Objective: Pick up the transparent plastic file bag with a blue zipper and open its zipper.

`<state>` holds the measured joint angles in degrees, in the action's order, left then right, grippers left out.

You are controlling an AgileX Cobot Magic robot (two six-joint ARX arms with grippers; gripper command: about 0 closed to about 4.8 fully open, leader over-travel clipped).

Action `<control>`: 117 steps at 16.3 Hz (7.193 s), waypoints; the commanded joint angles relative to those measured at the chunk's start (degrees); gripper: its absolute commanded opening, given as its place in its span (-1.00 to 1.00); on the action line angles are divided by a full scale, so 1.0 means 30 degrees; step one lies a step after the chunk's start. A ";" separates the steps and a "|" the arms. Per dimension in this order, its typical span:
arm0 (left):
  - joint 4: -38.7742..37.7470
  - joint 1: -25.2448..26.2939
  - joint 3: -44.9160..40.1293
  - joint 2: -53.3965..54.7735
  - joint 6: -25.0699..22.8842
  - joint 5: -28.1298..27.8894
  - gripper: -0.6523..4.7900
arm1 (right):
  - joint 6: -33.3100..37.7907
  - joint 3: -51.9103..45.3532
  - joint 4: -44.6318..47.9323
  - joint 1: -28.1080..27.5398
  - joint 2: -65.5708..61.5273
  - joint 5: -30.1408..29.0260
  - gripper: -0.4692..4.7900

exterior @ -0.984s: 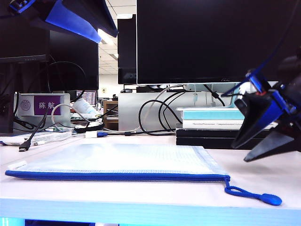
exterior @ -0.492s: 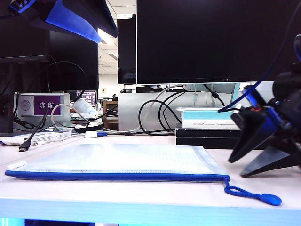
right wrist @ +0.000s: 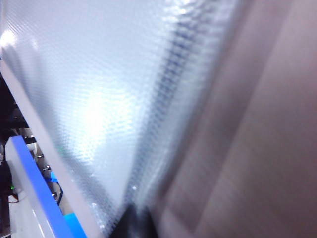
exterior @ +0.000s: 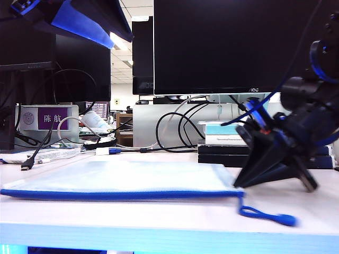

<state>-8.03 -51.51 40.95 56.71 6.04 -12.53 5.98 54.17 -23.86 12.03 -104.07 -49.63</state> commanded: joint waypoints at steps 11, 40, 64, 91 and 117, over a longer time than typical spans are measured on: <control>0.0816 -0.0051 -0.1231 0.1515 0.7300 0.3577 0.94 | 0.4029 0.1304 0.3082 0.0561 0.1355 -0.6200 -0.83; 0.7082 -0.1093 -0.2820 0.4656 0.5967 0.1705 -0.78 | 0.9916 0.1304 0.8510 0.3315 0.3541 -0.9078 -0.83; -0.1537 0.3075 -0.0109 -0.1880 0.3475 1.1985 -0.78 | -1.0061 0.1253 0.1209 0.4473 0.5464 -0.6003 -0.02; -0.3847 0.4860 -0.0146 -0.0109 0.1625 1.1890 -0.78 | -1.0950 0.1290 0.2076 0.7519 0.6754 -0.2776 -0.84; -1.1927 0.7249 -0.0153 -0.0073 -0.2528 -0.6076 0.02 | -1.1089 0.1290 -0.1625 0.4874 0.8160 0.0947 -0.84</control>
<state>-45.36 -29.78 40.36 56.55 -0.60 -34.50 -27.09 57.76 -28.21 26.83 -79.85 -48.29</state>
